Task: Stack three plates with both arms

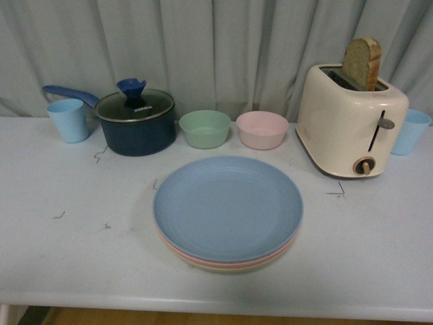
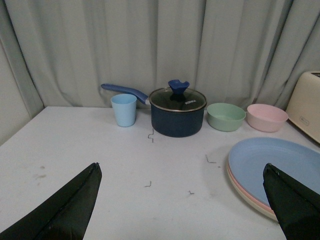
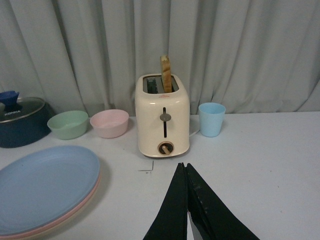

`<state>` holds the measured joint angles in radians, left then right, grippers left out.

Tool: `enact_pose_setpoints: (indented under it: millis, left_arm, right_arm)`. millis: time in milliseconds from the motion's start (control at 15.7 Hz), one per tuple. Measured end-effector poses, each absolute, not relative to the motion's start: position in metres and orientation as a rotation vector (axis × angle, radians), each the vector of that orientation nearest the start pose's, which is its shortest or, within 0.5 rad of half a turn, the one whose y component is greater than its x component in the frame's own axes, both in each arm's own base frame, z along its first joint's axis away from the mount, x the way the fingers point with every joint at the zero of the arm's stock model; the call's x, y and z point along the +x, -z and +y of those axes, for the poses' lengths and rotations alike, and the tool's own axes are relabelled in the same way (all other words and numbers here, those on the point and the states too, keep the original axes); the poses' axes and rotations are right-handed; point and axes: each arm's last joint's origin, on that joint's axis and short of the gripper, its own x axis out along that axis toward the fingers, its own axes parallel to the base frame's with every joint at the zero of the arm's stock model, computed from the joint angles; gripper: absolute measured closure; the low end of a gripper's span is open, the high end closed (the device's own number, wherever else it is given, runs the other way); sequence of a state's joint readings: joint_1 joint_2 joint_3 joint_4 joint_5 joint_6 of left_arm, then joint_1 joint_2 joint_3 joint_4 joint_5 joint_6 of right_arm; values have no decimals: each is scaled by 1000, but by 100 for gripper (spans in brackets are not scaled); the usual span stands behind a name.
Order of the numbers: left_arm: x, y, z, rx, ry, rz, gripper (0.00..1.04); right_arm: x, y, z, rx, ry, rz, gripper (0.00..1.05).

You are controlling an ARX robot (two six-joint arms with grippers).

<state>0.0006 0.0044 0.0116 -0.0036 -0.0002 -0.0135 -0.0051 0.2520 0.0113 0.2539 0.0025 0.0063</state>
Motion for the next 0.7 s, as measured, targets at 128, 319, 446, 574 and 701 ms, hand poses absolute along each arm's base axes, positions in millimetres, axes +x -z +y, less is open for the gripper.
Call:
enact_pose_setpoints:
  millis: [128,319,446,574,701]
  left_arm:
    - [97,-167,0,-14,-1,-4,7]
    - [97,-167,0,-14,-1,-4,7]
    - [97,-167,0,-14,0,-3,7]
    - [97,-167,0,-14,0,-3,7]
    - [97,-167,0,-14,-1,-4,7]
  right_arm:
    - [111,-170,-1,6,8,-14,103]
    - [107,-169,-1,6,8,-6,103]
    - [97,-169,0,6,5,-25,103]
    - [97,-167,-1,6,5,-3,103]
    - [97,-167,-1,6,5,-6,96]
